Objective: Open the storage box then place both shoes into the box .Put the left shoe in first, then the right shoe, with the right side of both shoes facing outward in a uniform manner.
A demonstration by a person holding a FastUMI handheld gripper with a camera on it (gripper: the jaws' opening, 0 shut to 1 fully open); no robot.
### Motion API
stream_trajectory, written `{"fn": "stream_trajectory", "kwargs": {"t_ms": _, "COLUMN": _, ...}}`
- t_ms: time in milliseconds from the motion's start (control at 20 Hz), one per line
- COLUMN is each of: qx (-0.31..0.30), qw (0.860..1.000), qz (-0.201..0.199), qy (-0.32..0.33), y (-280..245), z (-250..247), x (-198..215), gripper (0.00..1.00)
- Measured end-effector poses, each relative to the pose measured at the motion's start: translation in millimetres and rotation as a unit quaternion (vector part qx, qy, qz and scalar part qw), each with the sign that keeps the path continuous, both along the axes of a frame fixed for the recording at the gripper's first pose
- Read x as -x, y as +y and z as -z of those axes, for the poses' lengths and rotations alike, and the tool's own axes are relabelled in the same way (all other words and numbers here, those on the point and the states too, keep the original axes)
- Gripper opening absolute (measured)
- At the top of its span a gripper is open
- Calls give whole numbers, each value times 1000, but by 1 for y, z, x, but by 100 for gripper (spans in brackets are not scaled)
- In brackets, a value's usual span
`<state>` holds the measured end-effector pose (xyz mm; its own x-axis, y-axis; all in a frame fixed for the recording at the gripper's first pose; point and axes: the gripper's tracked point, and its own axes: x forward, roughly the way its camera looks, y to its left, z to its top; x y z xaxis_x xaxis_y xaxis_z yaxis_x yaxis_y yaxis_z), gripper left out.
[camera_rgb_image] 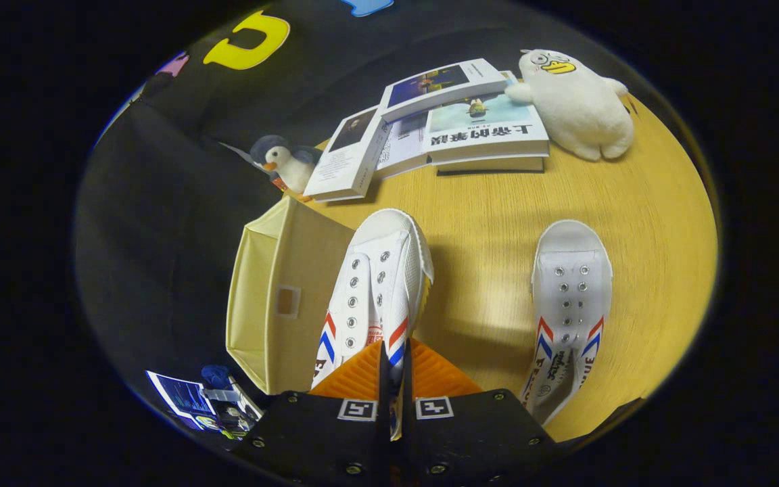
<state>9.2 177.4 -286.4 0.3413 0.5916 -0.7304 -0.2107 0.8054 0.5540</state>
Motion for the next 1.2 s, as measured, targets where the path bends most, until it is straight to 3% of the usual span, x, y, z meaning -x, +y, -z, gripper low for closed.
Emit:
{"fn": "stream_trajectory", "kwargs": {"t_ms": 600, "qx": -24, "qw": 999, "qz": -36, "qy": -15, "y": 65, "z": -92, "x": 1, "gripper": 6}}
{"fn": "stream_trajectory", "kwargs": {"t_ms": 1200, "qx": 4, "qw": 991, "qz": -133, "qy": -19, "y": 176, "z": -97, "x": 8, "gripper": 6}}
